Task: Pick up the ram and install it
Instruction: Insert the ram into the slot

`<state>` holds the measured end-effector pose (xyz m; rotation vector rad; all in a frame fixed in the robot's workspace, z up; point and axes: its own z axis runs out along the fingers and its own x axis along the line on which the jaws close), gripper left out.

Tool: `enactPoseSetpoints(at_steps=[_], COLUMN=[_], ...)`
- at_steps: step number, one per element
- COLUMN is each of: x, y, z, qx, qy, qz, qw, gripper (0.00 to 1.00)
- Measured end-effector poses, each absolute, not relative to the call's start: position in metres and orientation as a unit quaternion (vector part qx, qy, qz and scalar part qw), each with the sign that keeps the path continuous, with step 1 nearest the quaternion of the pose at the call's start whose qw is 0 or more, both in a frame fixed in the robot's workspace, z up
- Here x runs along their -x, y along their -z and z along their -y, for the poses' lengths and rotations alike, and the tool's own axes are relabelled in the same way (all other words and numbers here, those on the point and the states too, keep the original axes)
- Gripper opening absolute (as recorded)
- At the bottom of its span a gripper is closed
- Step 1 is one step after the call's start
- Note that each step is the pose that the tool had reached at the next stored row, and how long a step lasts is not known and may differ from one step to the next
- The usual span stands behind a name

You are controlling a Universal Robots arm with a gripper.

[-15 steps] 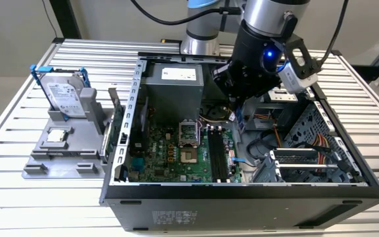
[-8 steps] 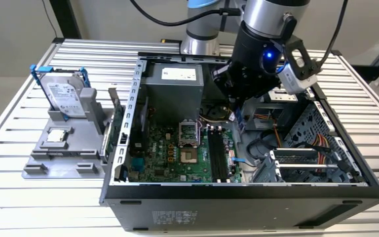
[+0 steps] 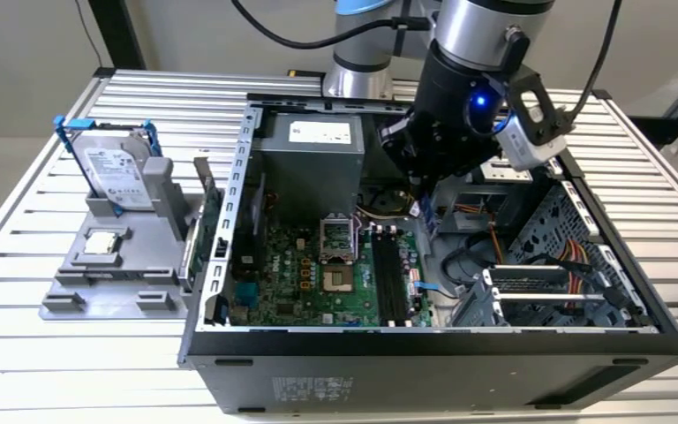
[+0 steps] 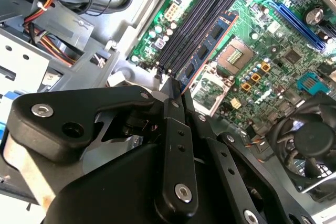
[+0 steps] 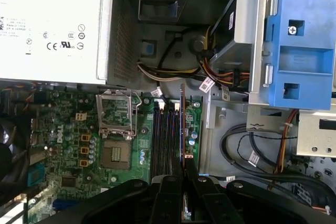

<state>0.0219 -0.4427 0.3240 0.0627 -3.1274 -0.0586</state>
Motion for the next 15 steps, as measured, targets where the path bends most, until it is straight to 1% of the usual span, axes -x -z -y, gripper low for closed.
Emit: enactPoseSetpoints(at_steps=[15], x=[-0.0219], y=[-0.3198], z=[0.4427], qx=[-0.02], qy=[0.019], qz=[1.0], qw=[0.007], gripper=[0.0])
